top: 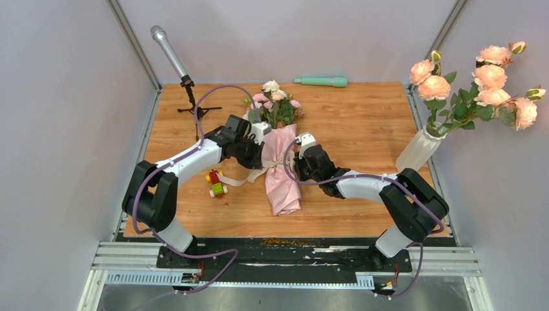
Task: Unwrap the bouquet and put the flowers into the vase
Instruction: Untie the ribbon from the wrapping paper.
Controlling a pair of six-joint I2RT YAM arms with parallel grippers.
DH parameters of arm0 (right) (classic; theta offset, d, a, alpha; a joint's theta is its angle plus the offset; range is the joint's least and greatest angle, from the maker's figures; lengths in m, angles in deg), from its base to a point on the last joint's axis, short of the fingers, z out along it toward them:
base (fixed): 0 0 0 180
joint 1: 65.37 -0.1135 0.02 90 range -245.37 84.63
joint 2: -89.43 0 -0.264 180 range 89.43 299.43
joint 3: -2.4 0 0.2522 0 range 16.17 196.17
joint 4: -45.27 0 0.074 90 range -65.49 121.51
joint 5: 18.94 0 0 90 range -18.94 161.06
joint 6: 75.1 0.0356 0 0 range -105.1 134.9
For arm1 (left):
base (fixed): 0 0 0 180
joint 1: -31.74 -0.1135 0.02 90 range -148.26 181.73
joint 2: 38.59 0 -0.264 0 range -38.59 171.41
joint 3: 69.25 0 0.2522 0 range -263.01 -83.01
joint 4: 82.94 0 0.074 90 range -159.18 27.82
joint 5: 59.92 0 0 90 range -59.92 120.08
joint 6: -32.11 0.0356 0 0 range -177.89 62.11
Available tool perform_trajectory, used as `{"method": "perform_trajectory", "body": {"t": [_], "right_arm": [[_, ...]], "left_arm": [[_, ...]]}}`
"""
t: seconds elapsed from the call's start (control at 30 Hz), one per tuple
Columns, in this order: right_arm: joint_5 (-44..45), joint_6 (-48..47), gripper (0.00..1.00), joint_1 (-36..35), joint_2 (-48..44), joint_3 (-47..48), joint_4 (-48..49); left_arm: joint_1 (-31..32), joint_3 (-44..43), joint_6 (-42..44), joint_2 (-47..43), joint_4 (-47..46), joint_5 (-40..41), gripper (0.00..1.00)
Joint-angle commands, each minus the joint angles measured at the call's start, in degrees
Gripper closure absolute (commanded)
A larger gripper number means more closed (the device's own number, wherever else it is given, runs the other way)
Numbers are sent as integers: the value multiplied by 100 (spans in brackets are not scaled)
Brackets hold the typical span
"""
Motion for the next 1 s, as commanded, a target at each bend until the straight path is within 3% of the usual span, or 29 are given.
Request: {"method": "perform_trajectory", "body": {"t": [0.0,0.5,0.97], "right_arm": [[619,-68,100,-22,-33,-39,153],[2322,96,100,-263,243,-24,-25],[2782,454,100,-304,368,97,-385]], "left_arm": [[-17,-196,-51,-351,-139,83,100],[-22,-407,-329,-277,306,671,100],[-30,-411,-378,-418,424,910,100]]}}
